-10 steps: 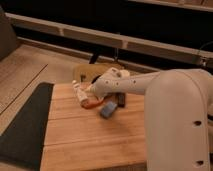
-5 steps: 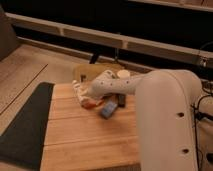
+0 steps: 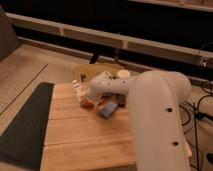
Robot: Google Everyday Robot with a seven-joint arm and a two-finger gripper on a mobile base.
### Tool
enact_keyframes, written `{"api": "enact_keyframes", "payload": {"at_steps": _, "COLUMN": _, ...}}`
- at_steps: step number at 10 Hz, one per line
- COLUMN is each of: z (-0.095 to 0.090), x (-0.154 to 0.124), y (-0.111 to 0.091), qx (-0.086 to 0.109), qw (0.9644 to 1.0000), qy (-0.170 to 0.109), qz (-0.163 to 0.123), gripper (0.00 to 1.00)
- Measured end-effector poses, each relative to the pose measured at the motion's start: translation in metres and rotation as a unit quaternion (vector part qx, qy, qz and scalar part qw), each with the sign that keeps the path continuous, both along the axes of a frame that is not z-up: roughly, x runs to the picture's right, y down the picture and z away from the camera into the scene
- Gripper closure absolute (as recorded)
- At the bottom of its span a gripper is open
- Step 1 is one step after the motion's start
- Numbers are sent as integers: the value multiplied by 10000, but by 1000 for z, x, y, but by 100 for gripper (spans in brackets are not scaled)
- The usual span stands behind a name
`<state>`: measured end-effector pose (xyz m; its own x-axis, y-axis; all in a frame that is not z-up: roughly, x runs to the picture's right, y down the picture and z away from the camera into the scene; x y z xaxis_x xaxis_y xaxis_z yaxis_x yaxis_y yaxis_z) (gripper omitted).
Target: Drag the pepper across the table
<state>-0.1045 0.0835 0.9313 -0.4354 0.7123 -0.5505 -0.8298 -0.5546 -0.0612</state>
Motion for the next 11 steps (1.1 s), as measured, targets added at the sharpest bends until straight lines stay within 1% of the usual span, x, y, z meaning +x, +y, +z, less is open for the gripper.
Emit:
{"api": "enact_keyframes", "payload": {"at_steps": 2, "z": 8, "x": 3, "y": 5, "qx": -146, "qw": 9999, "qy": 45, "qz": 49, "gripper": 35}}
{"api": "enact_keyframes", "payload": {"at_steps": 3, "z": 11, "x": 3, "y": 5, "qx": -180, "qw": 9998, "qy": 53, "qz": 61, "gripper": 35}}
{"api": "enact_keyframes", "payload": {"at_steps": 4, "z": 13, "x": 3, "y": 7, "qx": -228, "qw": 9997, "qy": 53, "qz": 63, "gripper": 38}}
{"api": "enact_keyframes", "payload": {"at_steps": 6, "z": 15, "x": 4, "y": 9, "qx": -295, "qw": 9995, "qy": 53, "qz": 75, "gripper": 56}}
{"api": "enact_keyframes", "payload": {"at_steps": 10, "z": 18, "x": 4, "y": 14, "qx": -355, "qw": 9993, "qy": 66, "qz": 107, "gripper": 95}}
{"api": "enact_keyframes", "payload": {"at_steps": 11, "z": 18, "x": 1, "y": 14, "qx": -360, "qw": 9993, "qy": 44, "qz": 113, "gripper": 100}}
